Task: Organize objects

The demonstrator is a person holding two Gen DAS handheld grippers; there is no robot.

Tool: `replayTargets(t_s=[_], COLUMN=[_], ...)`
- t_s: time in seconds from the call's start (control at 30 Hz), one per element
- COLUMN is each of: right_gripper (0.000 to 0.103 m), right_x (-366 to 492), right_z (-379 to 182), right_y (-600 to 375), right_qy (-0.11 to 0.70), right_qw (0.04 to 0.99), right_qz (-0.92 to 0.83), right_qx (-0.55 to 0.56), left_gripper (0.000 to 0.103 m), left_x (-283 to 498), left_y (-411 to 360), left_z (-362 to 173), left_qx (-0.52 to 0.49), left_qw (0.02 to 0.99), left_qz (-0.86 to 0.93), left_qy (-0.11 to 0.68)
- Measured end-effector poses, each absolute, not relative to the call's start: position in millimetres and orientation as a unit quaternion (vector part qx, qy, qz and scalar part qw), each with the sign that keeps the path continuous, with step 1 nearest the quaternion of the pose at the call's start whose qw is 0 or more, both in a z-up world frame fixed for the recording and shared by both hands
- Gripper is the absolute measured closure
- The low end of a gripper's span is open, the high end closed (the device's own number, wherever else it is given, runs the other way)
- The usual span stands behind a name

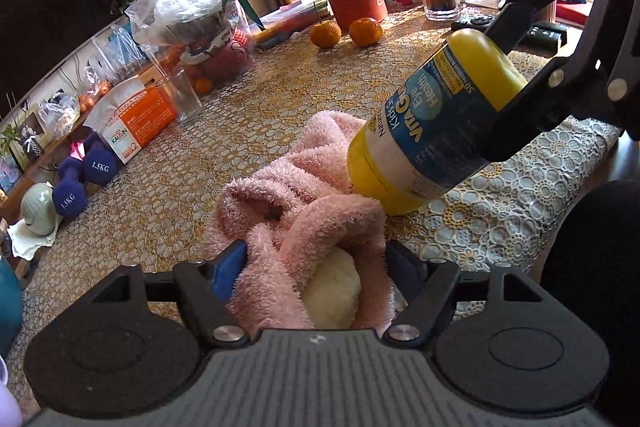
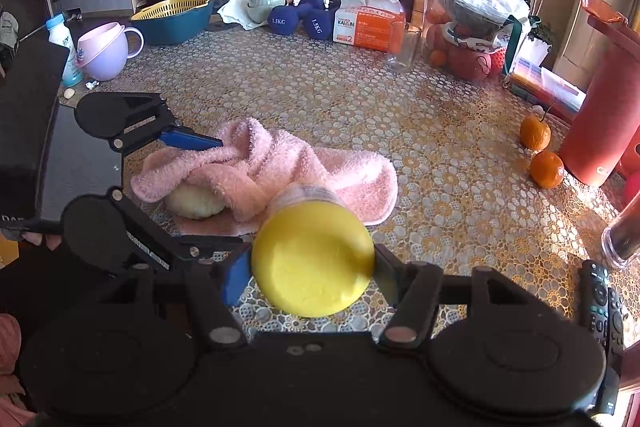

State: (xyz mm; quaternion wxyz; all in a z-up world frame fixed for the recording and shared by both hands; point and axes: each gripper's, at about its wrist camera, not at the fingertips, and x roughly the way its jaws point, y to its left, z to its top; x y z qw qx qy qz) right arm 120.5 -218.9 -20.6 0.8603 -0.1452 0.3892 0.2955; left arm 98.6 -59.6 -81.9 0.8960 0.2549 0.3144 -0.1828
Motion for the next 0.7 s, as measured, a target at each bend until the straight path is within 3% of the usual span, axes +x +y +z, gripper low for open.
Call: replayTargets(t_s=[0.07,0.27,0.7], right_gripper=[0.040,0.041,0.041], right_x=[121,121,119], right_z=[-21,-20,-22], right_y=[-219,-219,-218], right_qy=[0.389,0.392,0.389], right_qw=[0.860,0.861,0.859], right_qz=[0.296,0.294,0.295], right_qx=[-0.144,-0.139,-0.153], left_gripper=[0.048,0.066,0.071], left_x=[100,95,97], left_y=[-59,-50,-17], left_z=[-83,-72,9], left_qx=[0.267,0.227,-0.029], left_qw=[0.897,0.913,0.924], left_qz=[-0.171,-0.167,-0.246], left_qy=[0.308,0.296,0.292])
